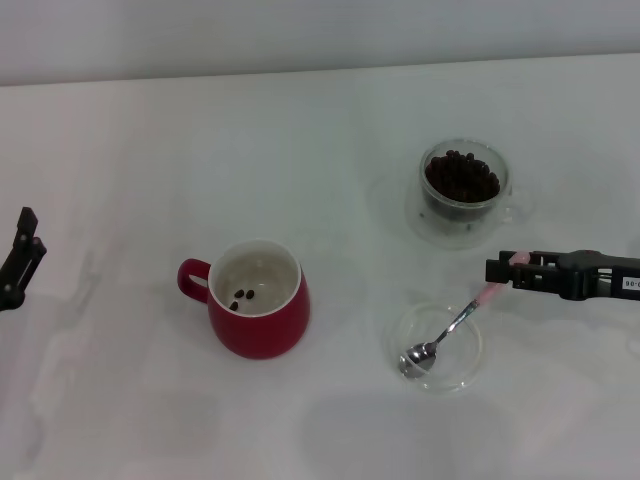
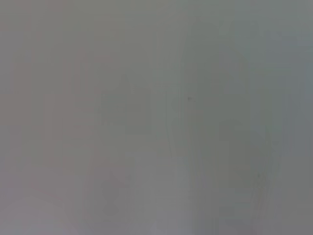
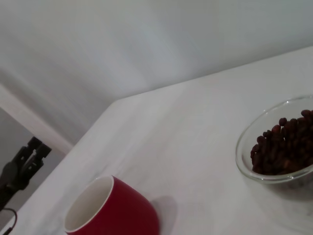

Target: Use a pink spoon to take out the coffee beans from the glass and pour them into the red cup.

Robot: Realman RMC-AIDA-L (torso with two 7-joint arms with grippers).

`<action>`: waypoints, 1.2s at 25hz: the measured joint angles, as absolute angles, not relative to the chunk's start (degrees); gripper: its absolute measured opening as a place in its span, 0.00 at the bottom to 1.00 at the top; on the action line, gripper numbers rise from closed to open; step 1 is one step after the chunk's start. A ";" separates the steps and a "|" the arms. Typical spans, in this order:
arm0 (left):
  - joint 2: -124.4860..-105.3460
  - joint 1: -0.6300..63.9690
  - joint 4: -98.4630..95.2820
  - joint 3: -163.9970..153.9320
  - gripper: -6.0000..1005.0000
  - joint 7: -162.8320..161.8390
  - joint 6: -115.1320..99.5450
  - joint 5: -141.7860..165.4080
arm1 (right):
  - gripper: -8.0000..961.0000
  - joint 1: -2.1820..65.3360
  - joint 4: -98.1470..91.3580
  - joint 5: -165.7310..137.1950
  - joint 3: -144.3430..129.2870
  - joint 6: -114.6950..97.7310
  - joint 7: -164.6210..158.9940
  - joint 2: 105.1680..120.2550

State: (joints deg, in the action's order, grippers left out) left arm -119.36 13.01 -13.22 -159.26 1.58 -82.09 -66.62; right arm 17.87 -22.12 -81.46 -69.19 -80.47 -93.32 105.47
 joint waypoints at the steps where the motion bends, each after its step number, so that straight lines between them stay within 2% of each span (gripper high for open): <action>1: -119.36 13.01 -13.22 -159.26 0.86 1.58 -82.09 -66.62 | 0.40 17.87 -22.12 -81.46 -69.19 -80.47 -93.32 105.47; 4: -119.36 13.01 -13.23 -159.26 0.86 1.58 -82.09 -66.62 | 0.56 17.86 -22.13 -81.35 -67.67 -79.11 -92.38 105.66; 10: -119.36 13.01 -13.20 -159.26 0.86 1.58 -82.09 -66.62 | 0.80 17.45 -22.15 -81.39 -62.01 -78.00 -90.71 105.91; 14: -119.36 13.01 -13.18 -159.26 0.86 1.58 -82.09 -66.62 | 0.86 16.59 -22.20 -81.00 -54.74 -77.98 -86.64 107.54; 16: -119.36 13.01 -13.18 -159.26 0.86 1.59 -82.09 -66.61 | 0.88 16.05 -22.24 -80.85 -48.64 -78.00 -82.62 109.57; 20: -119.39 13.01 -13.18 -159.29 0.86 1.58 -82.09 -66.62 | 0.91 15.79 -17.37 -78.29 -31.85 -79.31 -63.81 114.82; 30: -119.44 13.08 -13.18 -159.58 0.86 1.58 -81.24 -66.62 | 0.90 17.24 -2.96 -63.29 -26.91 -82.11 -37.85 114.99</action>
